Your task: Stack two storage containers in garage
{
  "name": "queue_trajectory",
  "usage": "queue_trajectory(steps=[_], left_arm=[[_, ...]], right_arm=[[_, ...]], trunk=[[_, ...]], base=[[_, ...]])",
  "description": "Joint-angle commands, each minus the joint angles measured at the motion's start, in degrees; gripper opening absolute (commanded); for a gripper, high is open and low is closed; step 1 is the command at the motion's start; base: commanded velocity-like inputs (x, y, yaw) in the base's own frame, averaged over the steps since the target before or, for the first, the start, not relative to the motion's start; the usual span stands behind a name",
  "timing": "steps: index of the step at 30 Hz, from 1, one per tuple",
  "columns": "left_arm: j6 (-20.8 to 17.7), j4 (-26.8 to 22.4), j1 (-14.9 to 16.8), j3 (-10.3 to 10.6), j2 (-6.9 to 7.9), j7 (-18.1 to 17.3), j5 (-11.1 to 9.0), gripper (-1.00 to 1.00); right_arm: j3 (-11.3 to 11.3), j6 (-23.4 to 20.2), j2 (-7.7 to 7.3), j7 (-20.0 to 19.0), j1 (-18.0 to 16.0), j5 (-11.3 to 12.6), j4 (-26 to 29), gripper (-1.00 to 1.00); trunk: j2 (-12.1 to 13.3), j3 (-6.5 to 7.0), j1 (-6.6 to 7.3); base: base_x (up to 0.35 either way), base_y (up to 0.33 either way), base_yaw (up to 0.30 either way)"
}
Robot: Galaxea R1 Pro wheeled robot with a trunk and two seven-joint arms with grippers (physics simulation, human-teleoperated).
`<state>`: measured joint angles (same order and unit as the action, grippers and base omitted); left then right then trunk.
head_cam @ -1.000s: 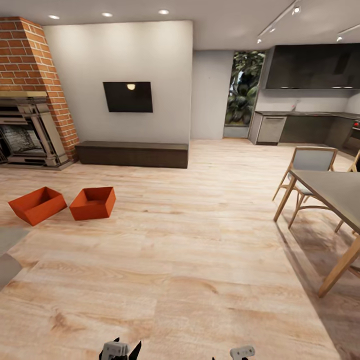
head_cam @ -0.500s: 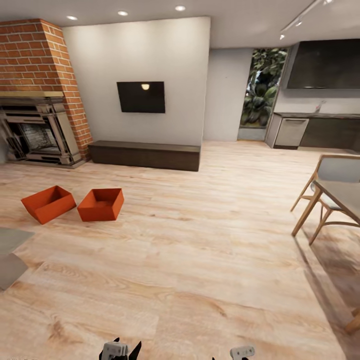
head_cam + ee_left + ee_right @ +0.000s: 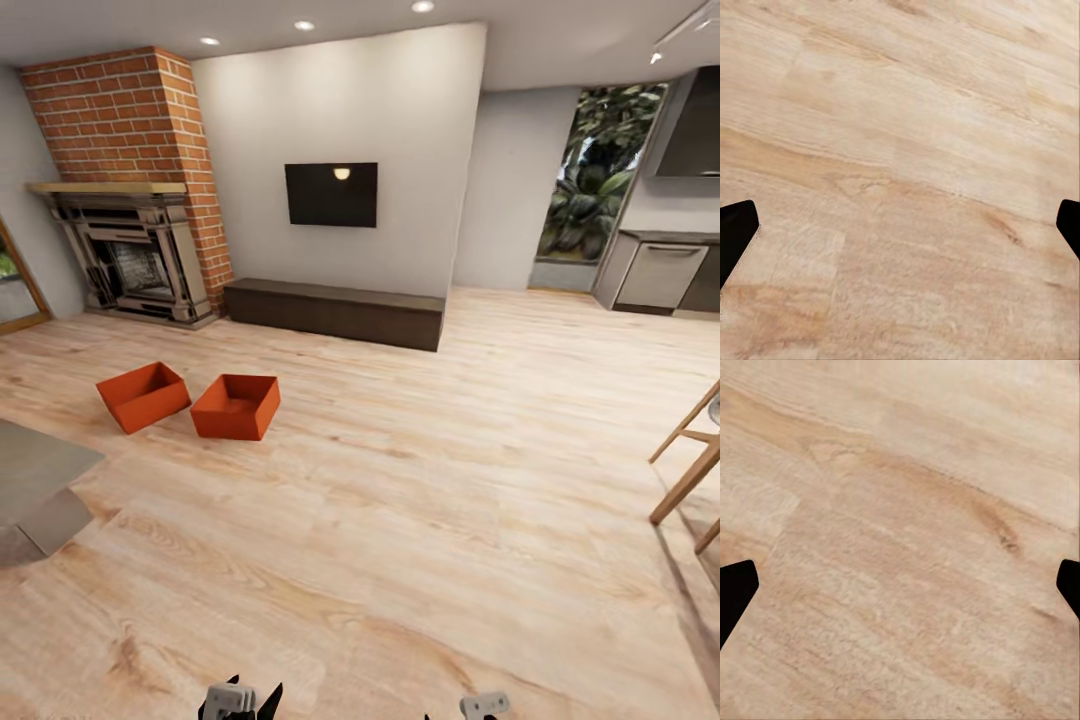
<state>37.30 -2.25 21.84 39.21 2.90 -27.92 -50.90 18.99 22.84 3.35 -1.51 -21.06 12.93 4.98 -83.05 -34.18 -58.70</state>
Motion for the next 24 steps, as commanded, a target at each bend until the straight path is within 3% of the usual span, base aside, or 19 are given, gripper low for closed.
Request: queue_trajectory(steps=[1,24], left_arm=[[0.06,0.05,0.05,0.34,0.0,-0.38,-0.61,1.0],[0.06,0.05,0.05,0.34,0.0,-0.38,-0.64,1.0]], right_arm=[[0.35,0.2,-0.01,-0.16,-0.03,0.6,-0.06,1.0],[0.35,0.19,-0.01,-0.16,-0.03,0.6,-0.05,1.0]], trunk=[[-0.02,-0.05,-0.03],[-0.02,-0.05,-0.03]], base=[[0.284,-0.185,0.294],[0.284,-0.186,0.294]])
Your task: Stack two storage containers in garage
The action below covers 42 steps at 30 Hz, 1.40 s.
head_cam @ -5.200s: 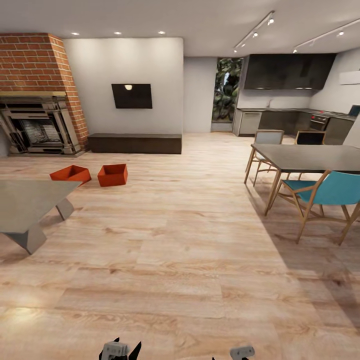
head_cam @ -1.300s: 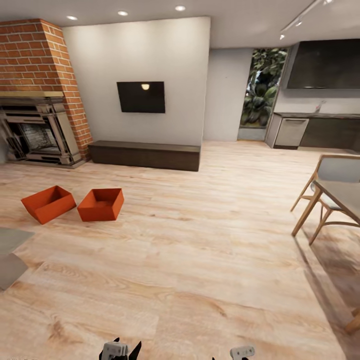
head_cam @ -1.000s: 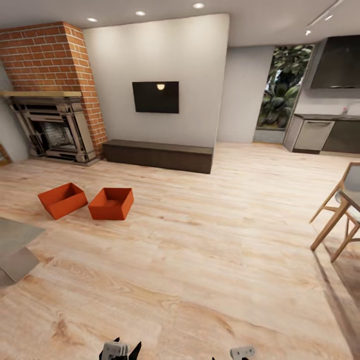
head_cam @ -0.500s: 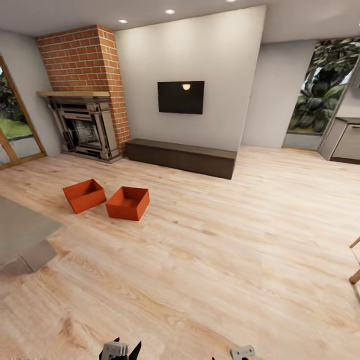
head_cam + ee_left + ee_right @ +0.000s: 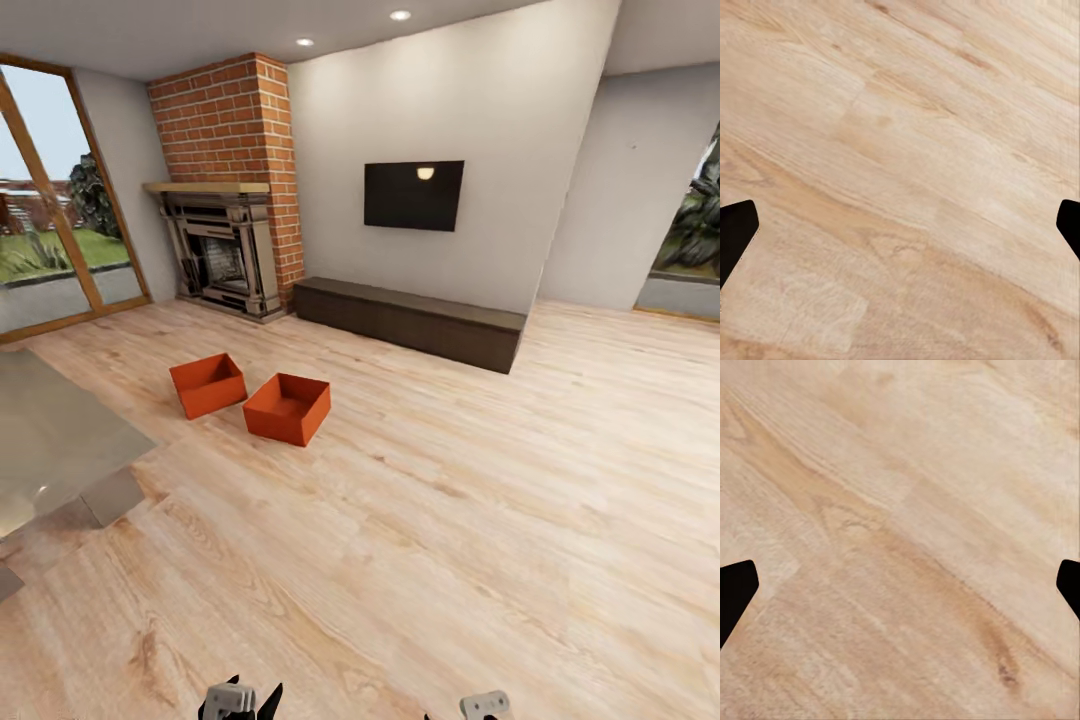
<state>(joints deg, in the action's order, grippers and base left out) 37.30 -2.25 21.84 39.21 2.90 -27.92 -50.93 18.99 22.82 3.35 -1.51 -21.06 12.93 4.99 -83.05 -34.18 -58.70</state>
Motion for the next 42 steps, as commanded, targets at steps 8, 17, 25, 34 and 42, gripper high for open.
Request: queue_trajectory(steps=[8,17,25,34,42], left_arm=[[0.06,0.05,0.05,0.34,0.0,-0.38,-0.6,1.0],[0.06,0.05,0.05,0.34,0.0,-0.38,-0.61,1.0],[0.06,0.05,0.05,0.34,0.0,-0.38,-0.58,1.0],[0.06,0.06,0.05,0.34,0.0,-0.38,-0.63,1.0],[0.06,0.05,0.05,0.34,0.0,-0.38,-0.62,1.0]], right_arm=[[0.35,0.25,-0.01,-0.16,-0.03,0.6,-0.06,1.0],[0.35,0.24,-0.01,-0.16,-0.03,0.6,-0.07,1.0],[0.35,0.21,-0.01,-0.16,-0.03,0.6,-0.07,1.0],[0.35,0.21,0.02,-0.16,-0.04,0.6,-0.07,1.0],[0.35,0.23,0.0,-0.16,-0.03,0.6,-0.04,1.0]], trunk=[[-0.02,-0.05,-0.03],[-0.02,-0.05,-0.03],[-0.02,-0.05,-0.03],[-0.02,-0.05,-0.03],[-0.02,-0.05,-0.03]], base=[[0.282,-0.188,0.295],[0.281,-0.19,0.296],[0.271,-0.203,0.296],[0.264,-0.213,0.296],[0.256,-0.222,0.291]])
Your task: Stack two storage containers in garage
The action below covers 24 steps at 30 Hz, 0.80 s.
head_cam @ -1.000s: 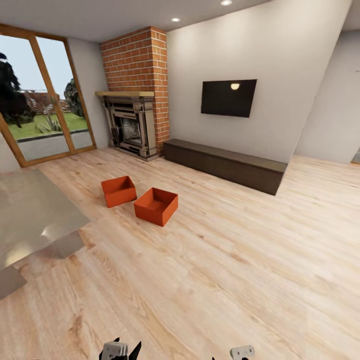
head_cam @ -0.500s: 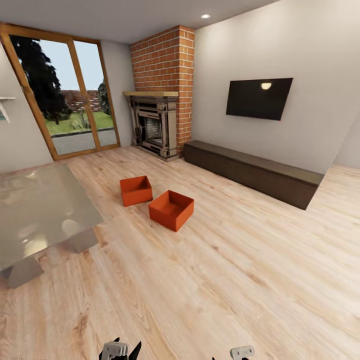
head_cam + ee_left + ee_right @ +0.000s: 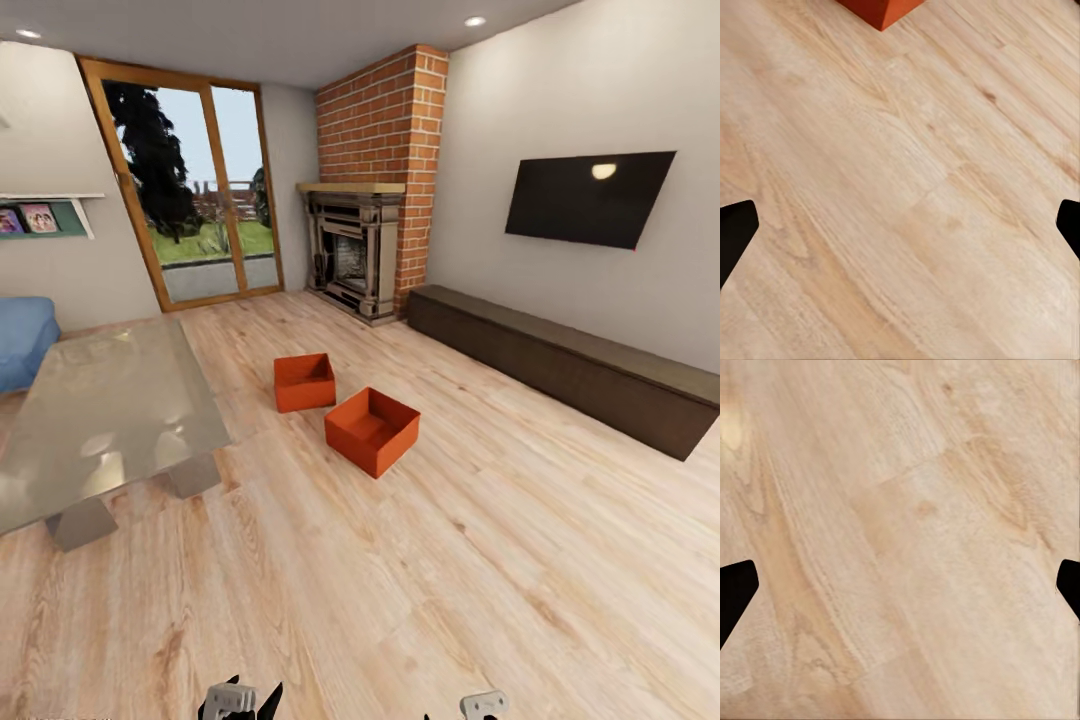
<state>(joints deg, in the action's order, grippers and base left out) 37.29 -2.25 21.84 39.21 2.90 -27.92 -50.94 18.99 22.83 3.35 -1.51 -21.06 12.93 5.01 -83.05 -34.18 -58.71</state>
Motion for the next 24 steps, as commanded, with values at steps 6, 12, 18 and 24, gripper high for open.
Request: queue_trajectory(steps=[6,12,18,24], left_arm=[[0.06,0.05,0.05,0.34,0.0,-0.38,-0.59,1.0],[0.06,0.05,0.05,0.34,0.0,-0.38,-0.62,1.0],[0.06,0.05,0.05,0.34,0.0,-0.38,-0.63,1.0],[0.06,0.05,0.05,0.34,0.0,-0.38,-0.63,1.0]], right_arm=[[0.36,0.21,-0.01,-0.16,-0.03,0.6,-0.05,1.0],[0.35,0.19,-0.01,-0.16,-0.03,0.6,-0.03,1.0],[0.35,0.23,-0.01,-0.16,-0.03,0.6,-0.02,1.0],[0.35,0.23,-0.01,-0.16,-0.03,0.6,0.0,1.0]], trunk=[[-0.02,-0.05,-0.02],[-0.02,0.11,-0.02],[-0.02,0.59,-0.02],[-0.02,0.89,-0.02]], base=[[0.215,-0.255,0.149],[0.199,-0.267,0.018],[0.197,-0.269,0.003],[0.197,-0.269,0.0]])
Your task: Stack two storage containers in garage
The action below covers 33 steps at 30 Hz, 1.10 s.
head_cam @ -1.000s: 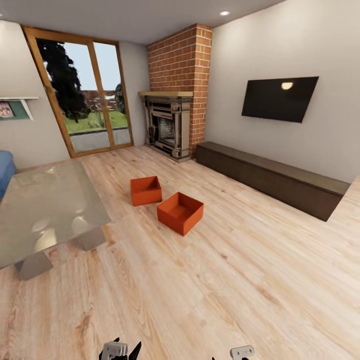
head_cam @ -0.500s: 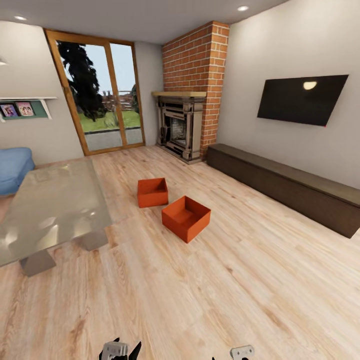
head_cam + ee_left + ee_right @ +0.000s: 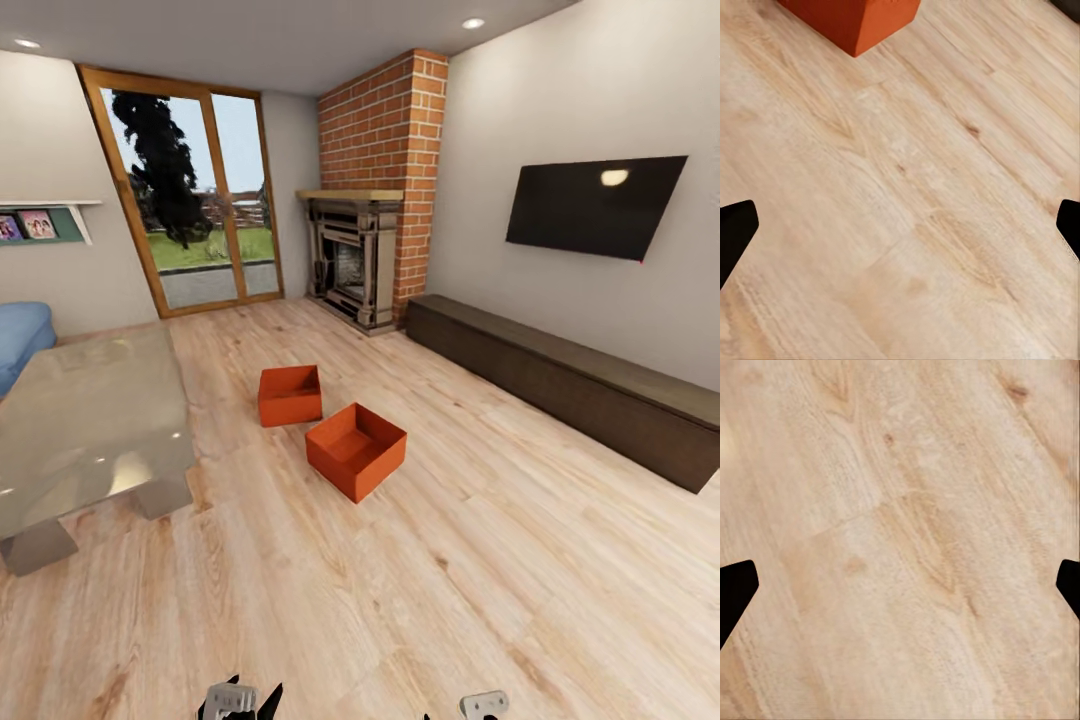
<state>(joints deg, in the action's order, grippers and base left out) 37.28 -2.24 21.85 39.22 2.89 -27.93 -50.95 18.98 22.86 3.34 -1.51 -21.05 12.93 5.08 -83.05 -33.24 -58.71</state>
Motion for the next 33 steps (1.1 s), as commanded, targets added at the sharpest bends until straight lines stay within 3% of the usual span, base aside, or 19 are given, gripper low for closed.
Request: queue_trajectory(steps=[1,11,33], left_arm=[[0.08,0.04,0.04,0.33,0.01,-0.37,-0.62,1.0],[0.08,0.04,0.04,0.33,0.01,-0.37,-0.62,1.0],[0.08,0.04,0.04,0.33,0.01,-0.37,-0.58,1.0]], right_arm=[[0.36,0.22,0.0,-0.16,-0.04,0.6,-0.07,1.0],[0.36,0.2,0.0,-0.16,-0.04,0.6,-0.07,1.0],[0.36,0.2,0.0,-0.16,-0.04,0.6,-0.07,1.0]], trunk=[[-0.03,-0.04,-0.02],[-0.03,0.01,-0.02],[-0.03,0.01,-0.02]], base=[[0.197,-0.272,0.0],[0.197,-0.281,0.089],[0.197,-0.284,0.284]])
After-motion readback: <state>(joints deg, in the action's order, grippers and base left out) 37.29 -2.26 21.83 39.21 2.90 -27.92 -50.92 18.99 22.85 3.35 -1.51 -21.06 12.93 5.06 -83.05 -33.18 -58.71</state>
